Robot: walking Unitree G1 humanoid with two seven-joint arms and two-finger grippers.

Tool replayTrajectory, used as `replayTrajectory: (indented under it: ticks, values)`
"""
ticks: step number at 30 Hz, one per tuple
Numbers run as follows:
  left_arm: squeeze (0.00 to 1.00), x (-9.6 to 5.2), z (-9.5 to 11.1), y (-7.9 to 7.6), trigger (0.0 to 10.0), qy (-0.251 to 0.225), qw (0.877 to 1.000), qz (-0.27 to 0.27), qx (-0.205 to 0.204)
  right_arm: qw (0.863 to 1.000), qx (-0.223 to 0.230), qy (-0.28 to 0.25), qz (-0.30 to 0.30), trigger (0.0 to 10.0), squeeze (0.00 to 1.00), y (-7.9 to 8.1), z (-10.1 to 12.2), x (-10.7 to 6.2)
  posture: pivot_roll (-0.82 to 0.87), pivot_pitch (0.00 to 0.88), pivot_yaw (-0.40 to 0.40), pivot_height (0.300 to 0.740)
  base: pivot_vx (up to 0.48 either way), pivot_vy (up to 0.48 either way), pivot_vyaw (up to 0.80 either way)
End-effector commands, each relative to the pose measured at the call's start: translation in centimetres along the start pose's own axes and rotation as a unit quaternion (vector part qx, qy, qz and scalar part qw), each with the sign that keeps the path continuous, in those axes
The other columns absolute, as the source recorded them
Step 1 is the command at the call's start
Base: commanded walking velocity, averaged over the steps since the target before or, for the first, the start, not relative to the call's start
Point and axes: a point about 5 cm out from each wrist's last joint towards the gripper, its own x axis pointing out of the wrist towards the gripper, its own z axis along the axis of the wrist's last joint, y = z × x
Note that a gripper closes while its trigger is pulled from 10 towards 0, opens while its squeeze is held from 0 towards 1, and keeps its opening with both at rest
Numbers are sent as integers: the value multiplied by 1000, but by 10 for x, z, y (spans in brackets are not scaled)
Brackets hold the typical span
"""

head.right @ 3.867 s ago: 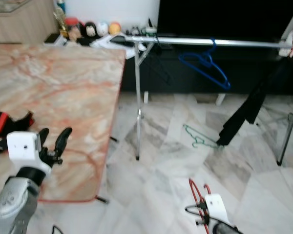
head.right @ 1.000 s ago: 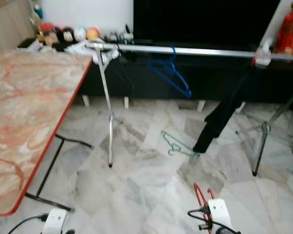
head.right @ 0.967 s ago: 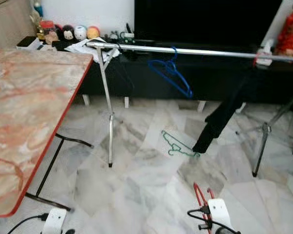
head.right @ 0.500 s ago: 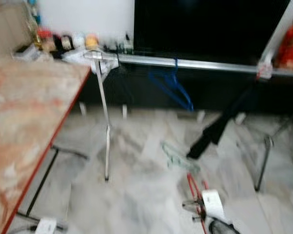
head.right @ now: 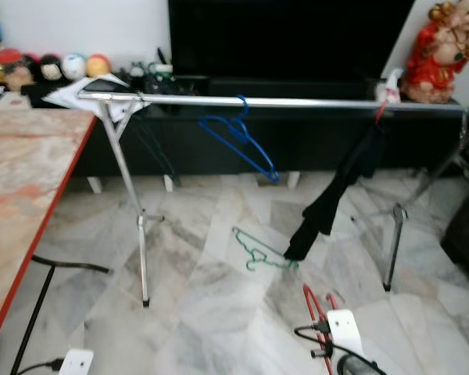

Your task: Hang hanger

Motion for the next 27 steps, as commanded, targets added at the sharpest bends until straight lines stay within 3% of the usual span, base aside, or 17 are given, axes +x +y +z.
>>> replayTrajectory:
  ticks: [1, 8, 14, 27]
  values:
    - [0, 0, -2, -8, 10000, 6, 1000, -9, 7, 1000, 8, -1, -12, 10000, 0, -8, -2, -2, -42, 25, -45, 740, 285, 0, 0]
    - [0, 0, -2, -8, 10000, 7, 1000, -8, 7, 1000, 9, -2, -13, 10000, 0, -7, -1, -2, -42, 19, -44, 740, 285, 0, 0]
    - [0, 0, -3, -8, 10000, 9, 1000, -10, 7, 1000, -26, 0, -1, 10000, 0, -6, 1, -1, -44, 16, -44, 740, 282, 0, 0]
    - [0, 0, -4, -9, 10000, 10, 1000, -11, 6, 1000, -16, 1, -4, 10000, 0, -6, 1, -1, -44, 26, -45, 740, 282, 0, 358]
